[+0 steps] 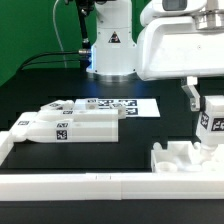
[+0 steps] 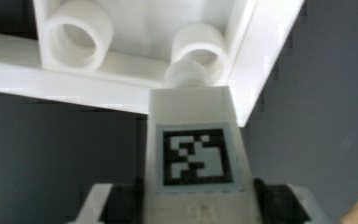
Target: Assemble chair
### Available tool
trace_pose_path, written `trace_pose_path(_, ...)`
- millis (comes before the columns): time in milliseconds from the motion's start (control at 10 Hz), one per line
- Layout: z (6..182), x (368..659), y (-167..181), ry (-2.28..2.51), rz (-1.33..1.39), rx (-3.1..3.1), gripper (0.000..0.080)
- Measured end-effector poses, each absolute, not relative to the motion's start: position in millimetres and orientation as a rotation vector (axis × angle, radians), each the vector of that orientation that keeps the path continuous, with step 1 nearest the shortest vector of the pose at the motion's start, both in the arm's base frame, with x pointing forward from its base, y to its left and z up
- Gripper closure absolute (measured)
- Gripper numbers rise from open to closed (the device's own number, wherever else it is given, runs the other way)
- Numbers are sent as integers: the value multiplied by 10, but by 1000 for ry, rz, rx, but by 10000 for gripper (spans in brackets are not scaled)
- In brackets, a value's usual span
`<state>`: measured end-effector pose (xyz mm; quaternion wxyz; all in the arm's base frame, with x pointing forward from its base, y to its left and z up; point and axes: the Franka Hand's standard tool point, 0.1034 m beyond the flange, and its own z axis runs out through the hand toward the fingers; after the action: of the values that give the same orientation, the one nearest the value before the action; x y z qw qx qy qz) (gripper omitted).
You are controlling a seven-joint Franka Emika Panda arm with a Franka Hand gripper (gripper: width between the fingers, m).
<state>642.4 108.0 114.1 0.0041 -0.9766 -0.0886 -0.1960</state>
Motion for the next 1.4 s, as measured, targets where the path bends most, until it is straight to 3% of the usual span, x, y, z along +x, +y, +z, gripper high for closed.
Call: trace_pose_path(1400, 861, 6466, 1168, -303, -675, -3043, 514)
